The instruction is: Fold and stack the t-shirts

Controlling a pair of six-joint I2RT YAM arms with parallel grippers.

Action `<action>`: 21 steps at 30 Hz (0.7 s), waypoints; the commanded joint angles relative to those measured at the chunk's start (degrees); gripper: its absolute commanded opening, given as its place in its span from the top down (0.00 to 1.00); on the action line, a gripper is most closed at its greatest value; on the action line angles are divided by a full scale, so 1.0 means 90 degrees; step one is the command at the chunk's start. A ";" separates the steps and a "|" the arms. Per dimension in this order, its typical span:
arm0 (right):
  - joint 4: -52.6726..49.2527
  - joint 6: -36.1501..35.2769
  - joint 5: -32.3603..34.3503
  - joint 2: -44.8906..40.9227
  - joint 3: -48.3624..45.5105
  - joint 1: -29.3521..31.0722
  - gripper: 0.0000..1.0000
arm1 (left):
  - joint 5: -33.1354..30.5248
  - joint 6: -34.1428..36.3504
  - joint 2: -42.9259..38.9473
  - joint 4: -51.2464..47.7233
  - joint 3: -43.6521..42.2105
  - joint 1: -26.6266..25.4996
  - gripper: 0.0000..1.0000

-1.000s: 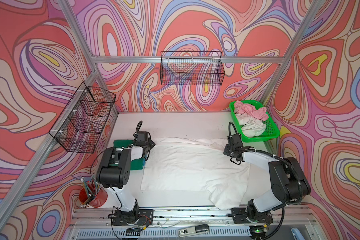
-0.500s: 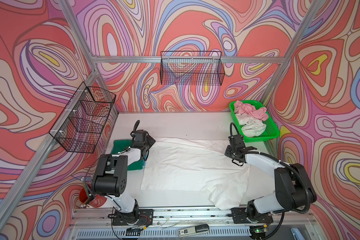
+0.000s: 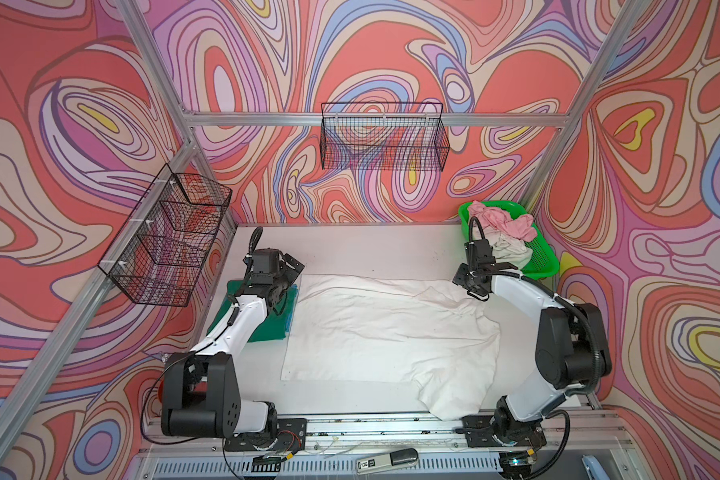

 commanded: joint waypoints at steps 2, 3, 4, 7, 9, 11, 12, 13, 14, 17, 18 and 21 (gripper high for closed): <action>-0.0051 -0.0360 -0.0213 0.0479 0.0342 0.0046 0.41 | 0.0348 0.0419 -0.0443 -0.1519 0.0241 0.0164 0.00; -0.0039 -0.0415 -0.0261 0.0561 0.0362 0.0051 0.41 | 0.0526 0.0549 -0.0521 -0.1688 0.0259 0.0211 0.00; -0.0039 -0.0481 -0.0356 0.0644 0.0382 0.0044 0.42 | 0.0618 0.0727 -0.0572 -0.1876 0.0287 0.0236 0.00; 0.0020 -0.0595 -0.0521 0.0844 0.0332 0.0083 0.45 | 0.0660 0.1312 -0.0820 -0.2496 0.0340 0.0316 0.00; 0.0023 -0.0658 -0.0493 0.0919 0.0300 0.0121 0.47 | 0.0533 0.1570 -0.1101 -0.2729 0.0222 0.0317 0.00; 0.0041 -0.0689 -0.0429 0.0928 0.0262 0.0186 0.47 | 0.0542 0.1653 -0.1418 -0.2642 -0.0058 0.0318 0.00; 0.0060 -0.0736 -0.0411 0.0943 0.0249 0.0222 0.48 | 0.0534 0.1686 -0.1559 -0.2607 -0.0187 0.0317 0.00; 0.0063 -0.0776 -0.0391 0.0976 0.0250 0.0239 0.49 | 0.0514 0.1713 -0.1645 -0.2591 -0.0280 0.0317 0.00; 0.0024 -0.0811 -0.0361 0.1043 0.0277 0.0242 0.52 | 0.0489 0.1749 -0.1717 -0.2575 -0.0338 0.0317 0.00; -0.0017 -0.0829 -0.0279 0.1087 0.0263 0.0300 0.63 | 0.0475 0.1777 -0.1762 -0.2590 -0.0375 0.0317 0.00; -0.0003 -0.0828 -0.0243 0.1066 0.0236 0.0326 0.67 | 0.0498 0.1772 -0.1745 -0.2595 -0.0351 0.0315 0.00; -0.0008 -0.0823 -0.0225 0.1026 0.0183 0.0354 0.74 | 0.0528 0.1777 -0.1692 -0.2603 -0.0302 0.0315 0.00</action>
